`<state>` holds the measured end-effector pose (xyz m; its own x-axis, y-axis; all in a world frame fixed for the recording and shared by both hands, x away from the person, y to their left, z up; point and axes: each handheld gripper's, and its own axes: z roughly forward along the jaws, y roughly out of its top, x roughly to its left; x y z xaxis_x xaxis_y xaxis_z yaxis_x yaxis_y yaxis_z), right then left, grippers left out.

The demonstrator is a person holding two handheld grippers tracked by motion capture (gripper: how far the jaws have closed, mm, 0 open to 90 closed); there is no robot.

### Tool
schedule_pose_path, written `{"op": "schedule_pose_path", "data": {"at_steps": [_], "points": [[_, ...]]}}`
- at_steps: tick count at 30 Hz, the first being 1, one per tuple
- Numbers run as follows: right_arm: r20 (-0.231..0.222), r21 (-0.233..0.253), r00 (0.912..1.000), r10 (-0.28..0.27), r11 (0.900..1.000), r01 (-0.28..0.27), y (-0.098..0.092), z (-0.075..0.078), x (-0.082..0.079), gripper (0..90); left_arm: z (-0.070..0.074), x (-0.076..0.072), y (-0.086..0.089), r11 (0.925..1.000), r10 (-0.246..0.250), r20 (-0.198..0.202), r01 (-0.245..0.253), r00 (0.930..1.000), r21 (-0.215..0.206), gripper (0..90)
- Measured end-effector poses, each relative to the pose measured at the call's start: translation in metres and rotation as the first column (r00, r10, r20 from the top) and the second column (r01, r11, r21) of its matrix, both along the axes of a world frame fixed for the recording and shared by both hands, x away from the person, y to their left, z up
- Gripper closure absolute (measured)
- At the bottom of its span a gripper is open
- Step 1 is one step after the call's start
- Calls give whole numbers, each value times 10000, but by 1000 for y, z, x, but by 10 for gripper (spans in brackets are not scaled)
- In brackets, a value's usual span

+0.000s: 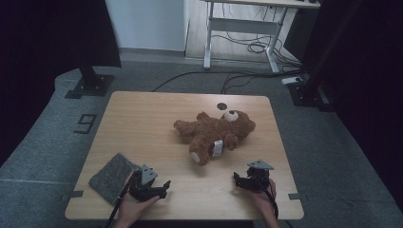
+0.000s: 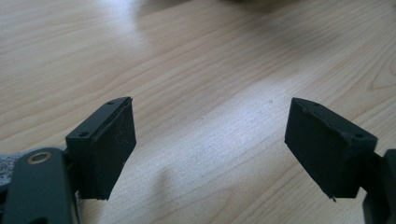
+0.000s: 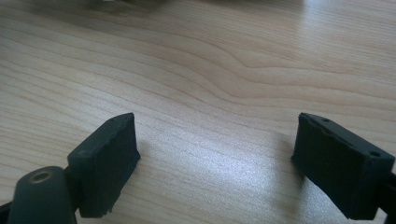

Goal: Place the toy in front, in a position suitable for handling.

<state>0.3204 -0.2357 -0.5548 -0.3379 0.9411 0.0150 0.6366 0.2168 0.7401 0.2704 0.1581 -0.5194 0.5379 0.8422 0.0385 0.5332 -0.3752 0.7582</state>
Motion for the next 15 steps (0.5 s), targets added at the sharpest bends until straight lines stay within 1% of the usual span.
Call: {"op": "schedule_pose_path", "data": {"at_steps": [3, 5, 6, 7, 8, 9, 10, 11, 12, 13, 14, 15], "points": [[33, -6, 10000, 2, 10000, -2, 0, 0, 0, 146, 1, -1, 0, 9997, 14, 16, -14, 10000, -243, 175], [129, -53, 9999, -47, 10000, 48, 0, 0, -2, 149, 0, -1, -3, 9996, -133, -11, 133, 9999, -259, 178], [217, -69, 9997, -105, 9999, 106, 0, 1, -3, 155, 0, -1, -5, 9995, -243, -10, 243, 9997, -192, 177], [565, -92, 9982, -214, 9997, 220, -1, 2, -6, 174, -1, -1, -8, 9994, -303, 1, 303, 9995, -166, 177], [565, -92, 9982, -214, 9997, 220, -1, 2, -6, 174, -1, -1, -11, 9991, -405, -34, 404, 9992, -109, 177], [1034, -72, 9938, -413, 9991, 423, -5, 5, -7, 193, -2, 0, -14, 9987, -513, -85, 513, 9986, -47, 174], [1034, -72, 9938, -413, 9991, 423, -5, 5, -7, 193, -2, 1, -17, 9982, -600, -112, 600, 9981, -2, 174], [1212, 265, 9913, -513, 9985, 484, -11, 11, -6, 192, 0, 1, -22, 9973, -730, -71, 730, 9973, -18, 173], [1212, 265, 9913, -513, 9985, 484, -11, 11, -6, 192, 0, 1, -22, 9973, -730, -71, 730, 9973, -18, 174], [1384, 647, 9883, -641, 9964, 556, -18, 17, -5, 193, 1, 3, -24, 9968, -803, -76, 802, 9967, -64, 174], [1384, 647, 9883, -641, 9964, 556, -18, 17, -5, 193, 2, 5, -27, 9965, -831, -116, 830, 9965, -93, 174], [1498, 865, 9862, -707, 9945, 582, -24, 21, -4, 192, 2, 11, -33, 9960, -893, -205, 891, 9958, -116, 176]]}}
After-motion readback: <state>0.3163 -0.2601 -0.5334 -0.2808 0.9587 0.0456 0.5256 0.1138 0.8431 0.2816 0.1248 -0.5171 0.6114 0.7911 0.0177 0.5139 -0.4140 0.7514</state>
